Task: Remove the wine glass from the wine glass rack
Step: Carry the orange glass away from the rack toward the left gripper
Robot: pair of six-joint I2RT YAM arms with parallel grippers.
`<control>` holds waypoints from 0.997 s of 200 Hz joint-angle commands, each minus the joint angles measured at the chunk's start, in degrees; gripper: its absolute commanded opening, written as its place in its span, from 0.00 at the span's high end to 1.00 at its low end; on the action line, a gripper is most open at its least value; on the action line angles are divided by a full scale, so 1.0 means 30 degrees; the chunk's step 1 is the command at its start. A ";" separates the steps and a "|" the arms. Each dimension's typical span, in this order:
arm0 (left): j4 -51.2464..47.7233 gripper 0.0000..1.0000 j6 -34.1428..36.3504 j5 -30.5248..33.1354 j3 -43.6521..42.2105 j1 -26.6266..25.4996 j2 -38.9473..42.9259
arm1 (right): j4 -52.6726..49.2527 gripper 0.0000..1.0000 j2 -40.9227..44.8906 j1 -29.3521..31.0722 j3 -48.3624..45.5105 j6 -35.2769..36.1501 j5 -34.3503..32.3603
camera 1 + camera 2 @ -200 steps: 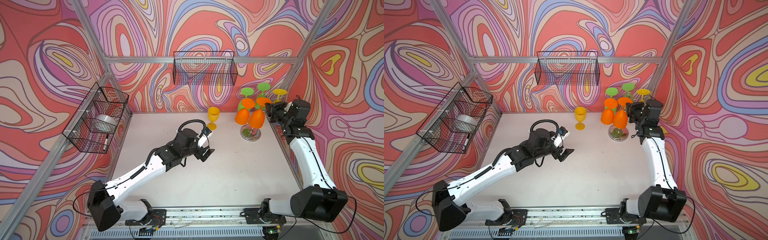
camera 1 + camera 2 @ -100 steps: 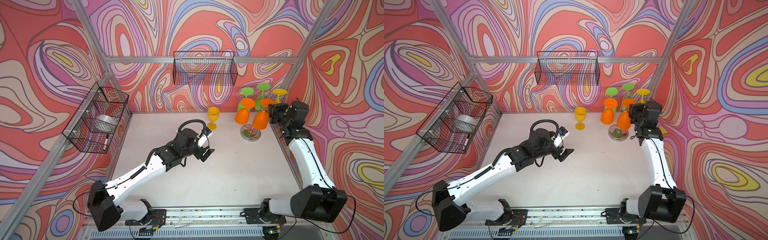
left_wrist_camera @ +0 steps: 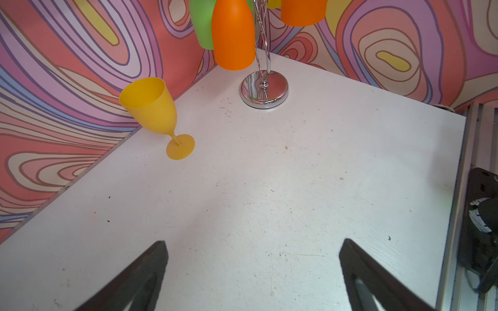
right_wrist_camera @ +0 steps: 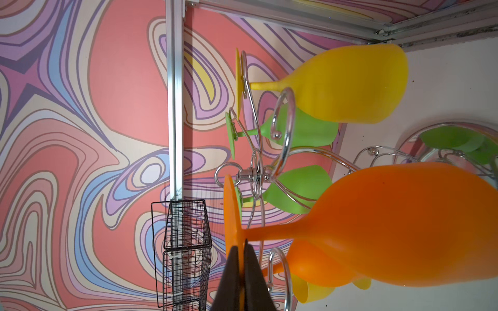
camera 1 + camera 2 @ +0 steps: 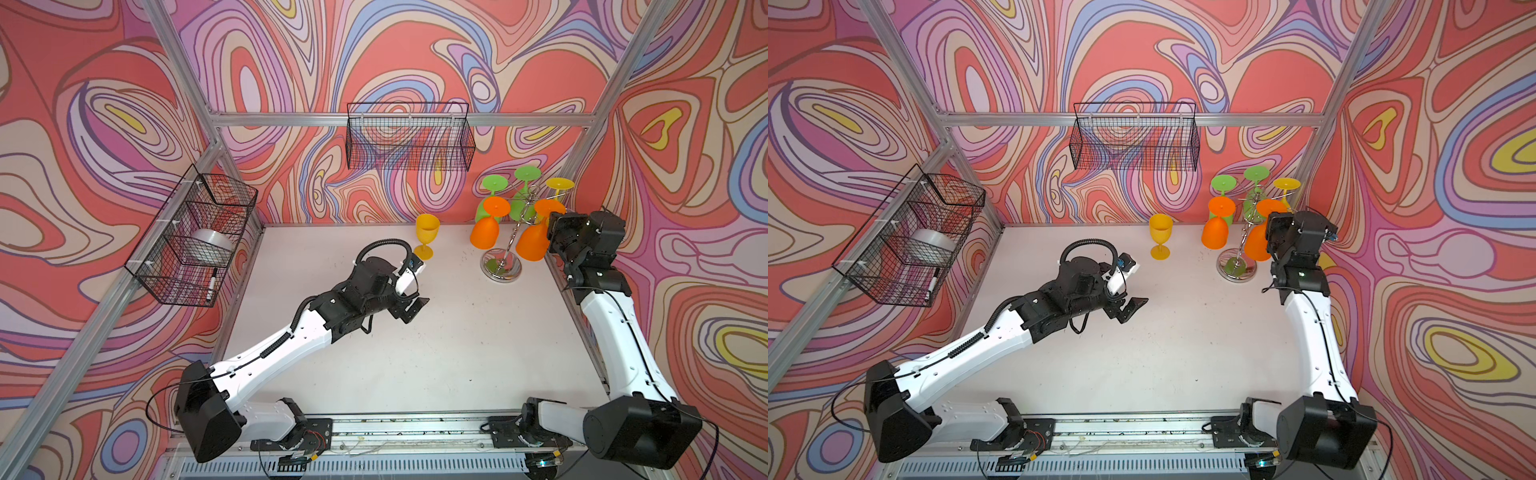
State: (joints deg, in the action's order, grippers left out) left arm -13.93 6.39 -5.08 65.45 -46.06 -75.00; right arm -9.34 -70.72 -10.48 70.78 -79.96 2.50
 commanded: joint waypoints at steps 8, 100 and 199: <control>-0.0209 0.00 0.0011 -0.0176 0.0097 0.0135 0.0010 | -0.0743 1.00 0.1032 -0.0038 -0.0188 0.0649 -0.0610; -0.0216 0.00 -0.0309 -0.0527 0.0185 0.1031 -0.0011 | -0.3616 1.00 0.4202 -0.0024 -0.1597 0.2786 -0.0311; -0.0248 0.00 -0.1281 -0.1643 0.0653 0.3063 -0.0250 | -0.2568 1.00 0.6988 0.4351 -0.5531 0.5045 0.0204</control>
State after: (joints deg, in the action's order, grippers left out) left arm -13.96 3.70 -8.40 65.47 -38.20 -75.26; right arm -19.77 -52.14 -4.34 55.29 -69.28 6.55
